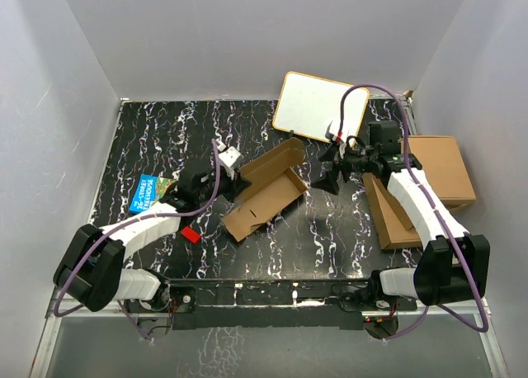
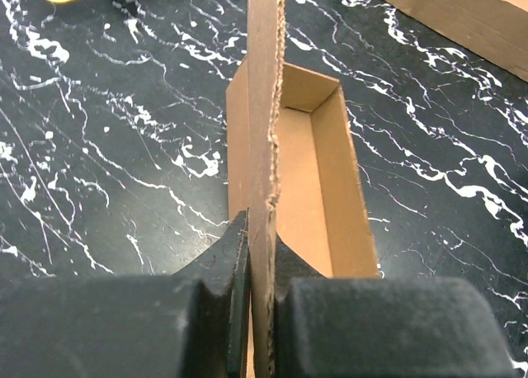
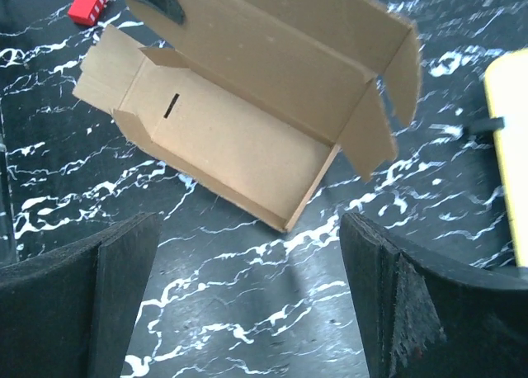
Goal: Fold the paper box
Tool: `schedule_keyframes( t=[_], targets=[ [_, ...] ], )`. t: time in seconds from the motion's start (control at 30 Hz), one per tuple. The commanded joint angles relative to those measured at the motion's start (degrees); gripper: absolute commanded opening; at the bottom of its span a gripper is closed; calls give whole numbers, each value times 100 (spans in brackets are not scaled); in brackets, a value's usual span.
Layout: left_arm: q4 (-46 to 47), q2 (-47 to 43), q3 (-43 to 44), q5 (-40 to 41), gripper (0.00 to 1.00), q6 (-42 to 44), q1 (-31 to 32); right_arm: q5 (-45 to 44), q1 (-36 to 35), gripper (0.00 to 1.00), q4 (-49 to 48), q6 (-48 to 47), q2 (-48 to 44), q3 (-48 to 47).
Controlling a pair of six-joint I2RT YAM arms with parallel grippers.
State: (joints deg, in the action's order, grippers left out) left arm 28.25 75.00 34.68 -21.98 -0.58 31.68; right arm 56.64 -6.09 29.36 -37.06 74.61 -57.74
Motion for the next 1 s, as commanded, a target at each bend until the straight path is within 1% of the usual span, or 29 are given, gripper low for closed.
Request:
schedule_keyframes(
  t=[0.0, 0.07, 0.2, 0.27, 0.33, 0.37, 0.5, 0.57, 0.63, 0.73, 0.83, 0.97],
  targets=[
    [-22, -62, 359, -1124, 0, 667, -160, 629, 177, 99, 36, -576, -55, -607],
    [-231, 7, 517, -1342, 0, 867, -184, 737, 266, 99, 84, -592, 35, -792],
    [-689, 221, 822, -1790, 0, 1044, -262, 684, 276, 99, -51, -781, 273, -914],
    [-736, 304, 869, -1990, 0, 1013, -283, 733, 279, 99, 268, -1188, 493, -1032],
    [-689, 313, 870, -2147, 0, 922, -288, 782, 271, 99, 847, -1864, 677, -1155],
    [-694, 313, 876, -2220, 0, 889, -286, 734, 268, 99, 1015, -1995, 734, -1220],
    [-619, 437, 796, -2324, 0, 782, -285, 391, 269, 99, 1087, -2002, 719, -1185],
    [-544, 442, 732, -2358, 0, 733, -285, 242, 269, 100, 839, -1715, 689, -1069],
    [-521, 448, 720, -2426, 0, 707, -285, 291, 267, 99, 686, -1537, 741, -953],
    [-445, 454, 700, -2536, 0, 664, -286, 668, 254, 91, 709, -1581, 951, -943],
    [-350, 466, 672, -2590, 0, 624, -290, 725, 90, 81, 899, -1813, 1200, -1062],
    [-285, 497, 654, -2654, 0, 591, -285, 904, 64, 70, 1019, -1995, 1397, -1133]
  ],
)
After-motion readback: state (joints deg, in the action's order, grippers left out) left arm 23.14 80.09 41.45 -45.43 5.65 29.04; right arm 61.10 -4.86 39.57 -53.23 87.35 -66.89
